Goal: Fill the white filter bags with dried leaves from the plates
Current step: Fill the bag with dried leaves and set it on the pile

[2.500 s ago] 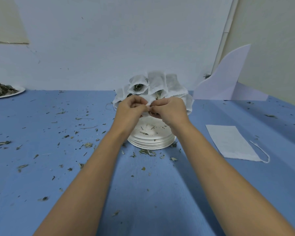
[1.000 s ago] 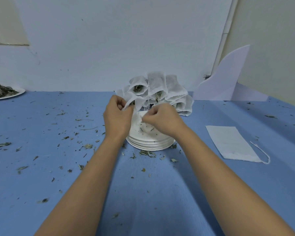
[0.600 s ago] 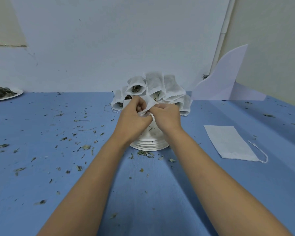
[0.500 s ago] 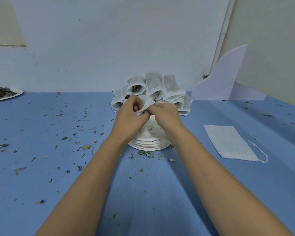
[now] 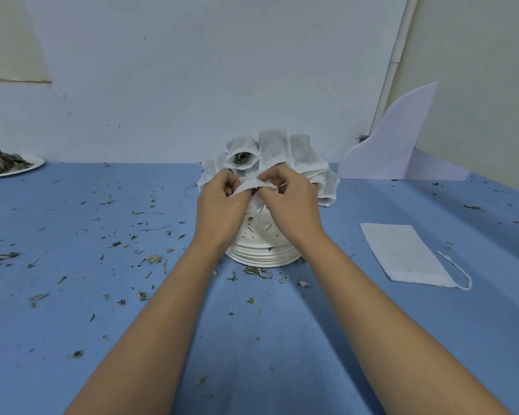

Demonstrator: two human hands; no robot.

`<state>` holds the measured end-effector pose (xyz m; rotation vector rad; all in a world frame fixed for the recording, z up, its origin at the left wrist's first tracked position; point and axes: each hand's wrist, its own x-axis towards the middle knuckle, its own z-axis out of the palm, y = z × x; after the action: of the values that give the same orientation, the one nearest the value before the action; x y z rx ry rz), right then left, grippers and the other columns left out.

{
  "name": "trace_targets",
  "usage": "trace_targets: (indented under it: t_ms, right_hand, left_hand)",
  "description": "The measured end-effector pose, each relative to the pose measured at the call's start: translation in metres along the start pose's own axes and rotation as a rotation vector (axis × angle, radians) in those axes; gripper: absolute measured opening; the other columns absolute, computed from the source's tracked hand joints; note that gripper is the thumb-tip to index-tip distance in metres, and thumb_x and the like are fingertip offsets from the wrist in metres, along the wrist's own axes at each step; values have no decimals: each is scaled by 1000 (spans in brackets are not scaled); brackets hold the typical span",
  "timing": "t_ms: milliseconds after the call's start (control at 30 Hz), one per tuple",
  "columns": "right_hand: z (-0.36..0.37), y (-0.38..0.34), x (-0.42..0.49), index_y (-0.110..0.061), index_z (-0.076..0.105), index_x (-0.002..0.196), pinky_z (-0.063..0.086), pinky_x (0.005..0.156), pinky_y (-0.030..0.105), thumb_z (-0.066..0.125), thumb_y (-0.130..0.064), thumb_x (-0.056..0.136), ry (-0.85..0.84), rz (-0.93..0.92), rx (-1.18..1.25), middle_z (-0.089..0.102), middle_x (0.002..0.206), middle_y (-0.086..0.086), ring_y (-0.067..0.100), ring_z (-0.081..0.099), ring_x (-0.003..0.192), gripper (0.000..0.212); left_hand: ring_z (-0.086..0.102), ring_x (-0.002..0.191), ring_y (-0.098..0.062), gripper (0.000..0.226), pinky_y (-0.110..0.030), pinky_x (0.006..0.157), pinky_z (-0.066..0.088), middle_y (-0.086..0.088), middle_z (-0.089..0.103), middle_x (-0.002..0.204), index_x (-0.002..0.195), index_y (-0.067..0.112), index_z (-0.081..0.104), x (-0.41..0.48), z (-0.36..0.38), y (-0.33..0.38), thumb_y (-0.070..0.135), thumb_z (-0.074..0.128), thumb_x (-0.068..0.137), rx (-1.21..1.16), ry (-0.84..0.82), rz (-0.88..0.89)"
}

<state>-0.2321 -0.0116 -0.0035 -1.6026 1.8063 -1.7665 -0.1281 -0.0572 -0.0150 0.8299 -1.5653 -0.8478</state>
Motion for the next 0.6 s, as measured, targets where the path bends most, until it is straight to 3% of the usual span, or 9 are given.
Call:
trace_targets:
  t_ms: [200, 267, 400, 467, 533, 600]
  right_hand:
    - [5, -6, -8, -20, 64, 74, 40, 56, 27, 65, -11, 72, -172, -49, -52, 55, 61, 1, 7, 46, 56, 10]
    - [7, -6, -9, -22, 63, 76, 43, 58, 29, 64, -11, 72, -149, -55, -47, 53, 61, -6, 7, 46, 57, 12]
    - [7, -2, -5, -23, 55, 80, 37, 55, 10, 67, -15, 78, -107, 13, 1, 53, 75, -13, -3, 47, 60, 15]
    - [7, 0, -4, -22, 54, 82, 40, 56, 7, 69, -14, 80, -79, 66, 56, 54, 80, -10, -6, 50, 67, 17]
    - [4, 4, -1, -22, 53, 80, 49, 68, 21, 67, -9, 80, -6, 121, 92, 53, 80, -9, 6, 54, 76, 19]
    - [-1, 8, 2, -21, 52, 76, 49, 71, 33, 63, -2, 78, 68, 159, 107, 50, 73, -8, 14, 52, 73, 22]
  left_hand:
    - [29, 53, -13, 36, -26, 48, 23, 6, 37, 54, 59, 22, 33, -1, -8, -7, -8, 45, 75, 336, 239, 31]
    - [30, 51, -12, 36, -28, 48, 23, 6, 38, 54, 60, 23, 33, -1, -8, -8, -7, 44, 75, 374, 285, 18]
    - [33, 52, -6, 26, -16, 46, 30, 7, 41, 60, 66, 19, 40, 1, -5, -6, 4, 56, 79, 171, 163, -39]
    - [39, 54, -2, 20, -11, 51, 35, 7, 46, 66, 72, 21, 46, 0, -4, -3, 9, 59, 82, 41, 48, -67]
    - [45, 62, -3, 20, -18, 63, 42, 6, 49, 73, 77, 22, 49, 1, -5, -1, 7, 60, 83, -33, -11, -74]
    - [43, 60, -4, 25, -21, 62, 42, 7, 48, 70, 75, 23, 49, 4, -9, -2, 1, 60, 79, 9, 25, -41]
